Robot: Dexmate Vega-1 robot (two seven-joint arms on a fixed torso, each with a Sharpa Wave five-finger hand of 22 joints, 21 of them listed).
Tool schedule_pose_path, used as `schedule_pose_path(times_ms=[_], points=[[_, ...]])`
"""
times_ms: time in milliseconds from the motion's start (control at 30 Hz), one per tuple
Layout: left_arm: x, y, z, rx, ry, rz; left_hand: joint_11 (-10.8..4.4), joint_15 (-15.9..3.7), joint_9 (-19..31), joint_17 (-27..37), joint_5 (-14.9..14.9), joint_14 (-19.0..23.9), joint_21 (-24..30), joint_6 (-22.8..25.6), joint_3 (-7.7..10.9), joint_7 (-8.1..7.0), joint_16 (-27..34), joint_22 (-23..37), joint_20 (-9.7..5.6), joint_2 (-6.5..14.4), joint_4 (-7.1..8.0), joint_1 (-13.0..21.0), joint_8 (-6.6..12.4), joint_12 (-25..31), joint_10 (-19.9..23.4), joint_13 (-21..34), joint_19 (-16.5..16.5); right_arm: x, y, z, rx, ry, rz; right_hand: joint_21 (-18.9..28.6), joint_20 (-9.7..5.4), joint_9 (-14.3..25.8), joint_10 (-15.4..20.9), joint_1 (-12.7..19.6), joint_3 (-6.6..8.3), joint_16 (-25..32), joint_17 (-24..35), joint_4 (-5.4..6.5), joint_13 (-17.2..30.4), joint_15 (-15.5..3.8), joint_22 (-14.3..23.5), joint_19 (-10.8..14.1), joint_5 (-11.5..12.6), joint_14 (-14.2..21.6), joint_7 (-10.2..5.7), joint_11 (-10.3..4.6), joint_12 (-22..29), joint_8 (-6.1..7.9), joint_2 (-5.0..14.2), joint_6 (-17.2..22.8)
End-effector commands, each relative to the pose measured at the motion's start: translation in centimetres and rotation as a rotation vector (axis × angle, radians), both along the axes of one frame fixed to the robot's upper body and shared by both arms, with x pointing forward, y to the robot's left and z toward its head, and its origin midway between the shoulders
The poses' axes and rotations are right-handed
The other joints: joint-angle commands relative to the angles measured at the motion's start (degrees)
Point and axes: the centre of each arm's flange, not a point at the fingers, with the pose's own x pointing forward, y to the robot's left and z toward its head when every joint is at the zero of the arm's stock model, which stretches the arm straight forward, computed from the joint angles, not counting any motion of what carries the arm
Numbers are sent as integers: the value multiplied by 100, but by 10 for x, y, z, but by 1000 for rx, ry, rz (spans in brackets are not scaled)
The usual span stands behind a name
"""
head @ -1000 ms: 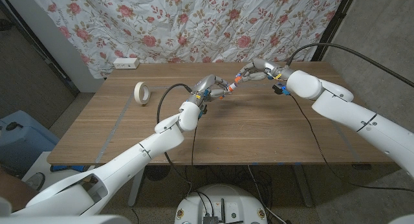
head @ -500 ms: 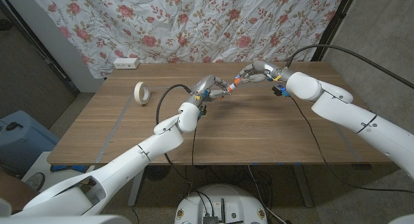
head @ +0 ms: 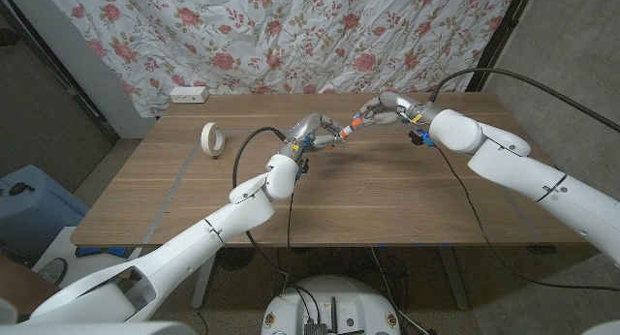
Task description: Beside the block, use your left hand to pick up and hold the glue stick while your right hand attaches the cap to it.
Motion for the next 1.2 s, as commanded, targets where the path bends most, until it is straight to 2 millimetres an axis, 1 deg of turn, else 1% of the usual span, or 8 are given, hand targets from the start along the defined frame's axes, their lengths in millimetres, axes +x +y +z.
schedule_pose_path(times_ms=[33, 300, 700, 1200], points=[[0, 0, 2, 0, -5, 2, -357, -644, 107, 12, 20, 38, 7, 598, 10, 241, -14, 18, -4, 492, 17, -269, 44, 40, 362, 30, -44, -1, 1, 1, -3, -9, 1, 7, 23, 25, -14, 10, -15, 22, 12, 1, 25, -707, 11, -4, -20, -15, -6, 13, -28, 34, 57, 49], [0, 0, 2, -1, -2, 8, -358, -642, 107, 13, 20, 39, 8, 592, 9, 240, -14, 18, -4, 494, 16, -269, 42, 43, 368, 31, -42, 2, 0, -3, 8, -2, -4, 7, 24, 26, -17, 8, -22, 25, 12, 1, 26, -704, 12, -2, -22, -18, -7, 13, -31, 32, 61, 56], [1, 0, 2, -5, -5, 5, -358, -640, 107, 13, 20, 39, 8, 596, 8, 240, -14, 18, -6, 493, 15, -272, 43, 42, 366, 30, -44, 1, 1, -3, 6, -4, -6, 7, 26, 29, -19, 5, -32, 32, 13, 3, 29, -701, 12, -1, -24, -20, -8, 14, -33, 25, 73, 59], [3, -1, 4, -5, -5, 5, -357, -640, 107, 13, 21, 40, 9, 596, 7, 232, -14, 17, -9, 494, 13, -270, 44, 41, 362, 30, -43, 5, 4, -3, 5, -3, -3, 7, 31, 26, -36, -1, -48, 38, 12, 1, 33, -697, 12, 0, -26, -25, -8, 15, -40, 7, 79, 53]])
